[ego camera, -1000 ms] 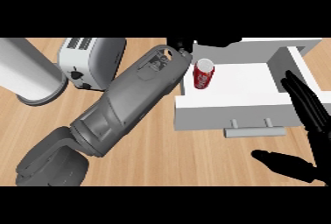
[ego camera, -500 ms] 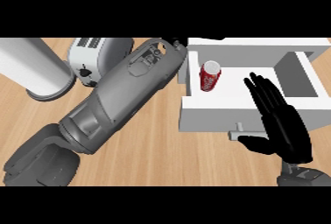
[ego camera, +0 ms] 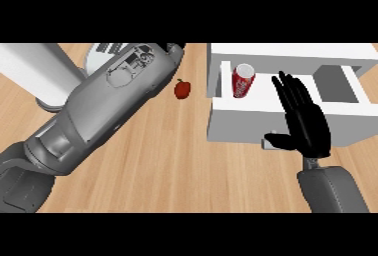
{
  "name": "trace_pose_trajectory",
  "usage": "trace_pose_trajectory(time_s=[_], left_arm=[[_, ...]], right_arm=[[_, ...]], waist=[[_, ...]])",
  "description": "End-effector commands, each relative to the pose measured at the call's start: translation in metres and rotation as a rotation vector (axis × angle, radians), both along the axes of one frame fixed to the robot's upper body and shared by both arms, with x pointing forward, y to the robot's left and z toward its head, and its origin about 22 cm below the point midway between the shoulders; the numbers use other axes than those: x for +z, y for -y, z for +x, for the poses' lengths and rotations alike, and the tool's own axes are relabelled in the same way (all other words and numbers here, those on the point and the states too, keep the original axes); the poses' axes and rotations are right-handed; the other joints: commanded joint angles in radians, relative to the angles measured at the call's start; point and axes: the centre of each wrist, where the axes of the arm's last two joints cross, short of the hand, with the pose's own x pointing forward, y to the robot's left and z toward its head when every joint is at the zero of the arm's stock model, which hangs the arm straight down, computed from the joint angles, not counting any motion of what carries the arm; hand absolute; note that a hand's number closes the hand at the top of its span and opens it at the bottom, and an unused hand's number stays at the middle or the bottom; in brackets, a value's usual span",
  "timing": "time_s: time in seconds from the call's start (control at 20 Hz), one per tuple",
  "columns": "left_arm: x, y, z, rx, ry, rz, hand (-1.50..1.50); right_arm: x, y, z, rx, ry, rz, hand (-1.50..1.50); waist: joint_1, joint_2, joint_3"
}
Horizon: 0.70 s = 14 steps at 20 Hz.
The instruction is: Pick up the can, place it into the drawer and close the drawer
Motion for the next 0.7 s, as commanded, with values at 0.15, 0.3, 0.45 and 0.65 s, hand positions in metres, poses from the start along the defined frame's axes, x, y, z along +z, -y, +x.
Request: trace_pose_trajectory(time_s=[0.15,0.3,0.45,0.65], left_arm=[[0.002,-0.038,-0.01,-0.008,0.005,0.002,-1.5],[0.021,-0.044,-0.011,-0.014,-0.016,0.016,-1.5],[0.0,-0.047,-0.016,0.0,-0.026,0.018,-1.5],[0.014,-0.061,-0.019,-0.018,-0.031,0.031,-1.5]], right_arm=[[-0.03,0.022,0.03,-0.104,-0.069,-0.028,-1.5],[-0.05,0.003,0.03,-0.093,-0.051,-0.07,-1.5],[-0.037,0.008,0.055,-0.113,-0.02,-0.08,-1.5],[-0.045,0.006,0.067,-0.152,0.023,-0.069,-1.5]], waist=[[0.039,0.013,0.015],[0.027,0.016,0.016],[0.032,0.022,0.016],[0.049,0.027,0.017]])
